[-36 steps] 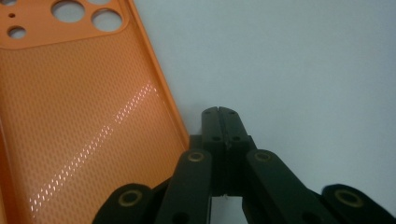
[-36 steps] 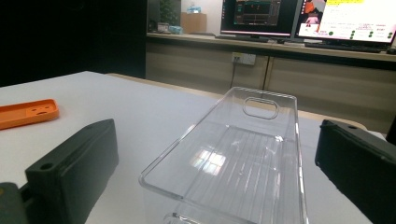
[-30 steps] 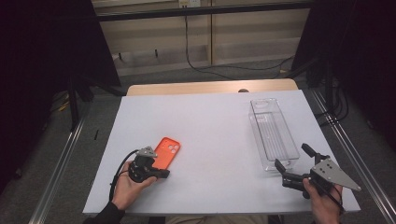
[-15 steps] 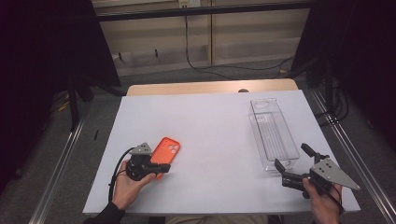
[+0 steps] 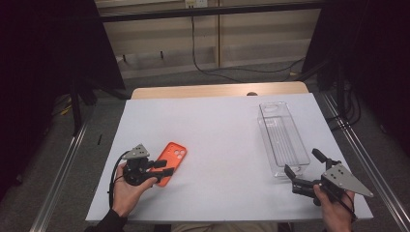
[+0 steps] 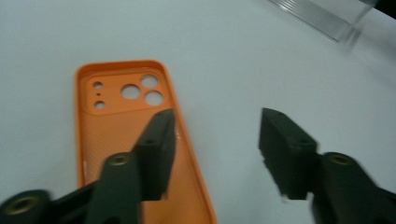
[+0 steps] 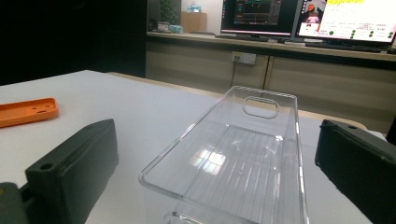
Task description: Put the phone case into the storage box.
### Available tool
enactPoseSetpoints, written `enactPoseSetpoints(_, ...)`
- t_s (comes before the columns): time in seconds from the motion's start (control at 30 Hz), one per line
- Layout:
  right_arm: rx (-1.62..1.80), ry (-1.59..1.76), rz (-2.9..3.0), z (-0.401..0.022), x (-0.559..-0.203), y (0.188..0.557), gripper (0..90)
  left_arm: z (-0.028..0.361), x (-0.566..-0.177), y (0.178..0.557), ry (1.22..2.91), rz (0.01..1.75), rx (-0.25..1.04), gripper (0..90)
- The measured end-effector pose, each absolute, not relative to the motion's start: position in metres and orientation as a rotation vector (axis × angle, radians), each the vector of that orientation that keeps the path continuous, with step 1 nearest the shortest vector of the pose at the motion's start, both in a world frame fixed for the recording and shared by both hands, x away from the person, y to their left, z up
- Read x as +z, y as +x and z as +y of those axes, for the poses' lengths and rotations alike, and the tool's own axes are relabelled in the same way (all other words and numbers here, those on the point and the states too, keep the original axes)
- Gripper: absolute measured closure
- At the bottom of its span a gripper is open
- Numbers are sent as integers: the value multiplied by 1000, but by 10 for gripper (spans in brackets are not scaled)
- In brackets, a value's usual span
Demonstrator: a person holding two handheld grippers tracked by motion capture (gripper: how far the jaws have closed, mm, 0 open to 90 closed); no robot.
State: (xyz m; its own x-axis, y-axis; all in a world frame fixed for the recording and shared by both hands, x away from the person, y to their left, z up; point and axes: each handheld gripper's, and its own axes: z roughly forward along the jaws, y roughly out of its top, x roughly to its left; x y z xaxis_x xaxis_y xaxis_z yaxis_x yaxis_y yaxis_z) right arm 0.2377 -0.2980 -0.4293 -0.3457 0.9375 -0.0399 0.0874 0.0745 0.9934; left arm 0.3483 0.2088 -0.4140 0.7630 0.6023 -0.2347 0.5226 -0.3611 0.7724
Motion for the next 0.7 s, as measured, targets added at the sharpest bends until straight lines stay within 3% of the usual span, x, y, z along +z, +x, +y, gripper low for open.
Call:
enactPoseSetpoints(0.07, 1369, 1052, 1570, -298, -429, 238, 0, 210, -413, 350, 2035, 864, 130, 316)
enactPoseSetpoints(0.13, 1367, 1051, 1567, -298, -429, 238, 0, 210, -413, 350, 2021, 872, 166, 283)
enactPoseSetpoints(0.2, 1367, 1050, 1567, -298, -429, 238, 0, 209, -414, 351, 2023, 886, 204, 149)
enactPoseSetpoints(0.33, 1366, 1051, 1568, -298, -429, 238, 0, 208, -416, 352, 2033, 889, 212, 77)
enactPoseSetpoints(0.43, 1367, 1049, 1573, -298, -429, 238, 0, 208, -418, 353, 2044, 900, 181, 76)
enactPoseSetpoints(0.7, 1370, 1047, 1570, -298, -429, 238, 0, 213, -420, 358, 2057, 988, 286, 63)
